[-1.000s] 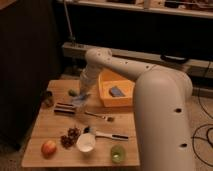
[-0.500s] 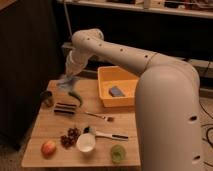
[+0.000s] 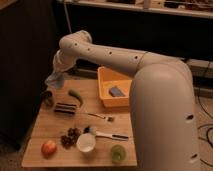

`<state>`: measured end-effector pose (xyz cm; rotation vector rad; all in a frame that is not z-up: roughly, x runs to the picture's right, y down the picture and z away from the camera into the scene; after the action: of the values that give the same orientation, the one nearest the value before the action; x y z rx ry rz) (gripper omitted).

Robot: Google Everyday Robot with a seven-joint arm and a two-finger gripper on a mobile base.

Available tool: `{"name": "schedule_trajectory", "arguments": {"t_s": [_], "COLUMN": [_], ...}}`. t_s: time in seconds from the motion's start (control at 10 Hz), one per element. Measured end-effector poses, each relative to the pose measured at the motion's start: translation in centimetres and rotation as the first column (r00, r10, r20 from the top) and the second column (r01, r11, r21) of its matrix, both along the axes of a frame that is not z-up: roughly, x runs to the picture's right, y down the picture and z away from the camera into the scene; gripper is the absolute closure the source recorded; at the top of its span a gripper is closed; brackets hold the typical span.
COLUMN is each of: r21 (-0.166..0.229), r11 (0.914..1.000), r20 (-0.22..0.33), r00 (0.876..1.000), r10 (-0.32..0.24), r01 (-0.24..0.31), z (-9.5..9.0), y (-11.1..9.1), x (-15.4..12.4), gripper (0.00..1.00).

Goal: Place towel in metal cup

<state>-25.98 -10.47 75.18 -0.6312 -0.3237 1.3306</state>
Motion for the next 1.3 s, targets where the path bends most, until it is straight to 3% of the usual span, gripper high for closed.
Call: {"name": "schedule_trajectory", "arguments": {"t_s": [0.2,0.5,0.7,1.0,1.3], "r21": [0.042,0.067,0.053,0.021,0.015], "r11": [0.9989,0.9957,0.9926,0.9854,0.9784], "r20": [0.010,0.029,0.048,0.053,0.035], "r00": [1.000,0.997,0.993,0.984,0.978], "r10": [-0.023,-0.065,-0.112,-0.170,-0.206], "r01": [0.022,0.063,0.110,0.169,0.206], "z": [2.2,3.8,4.7,6.1,7.5], "y": [1.6,2.8,3.5,4.0,4.9], "x": [-2.4,-5.9,-7.9,-8.7,-9.2], "gripper": [1.00,1.00,1.00,1.00,1.00]}}
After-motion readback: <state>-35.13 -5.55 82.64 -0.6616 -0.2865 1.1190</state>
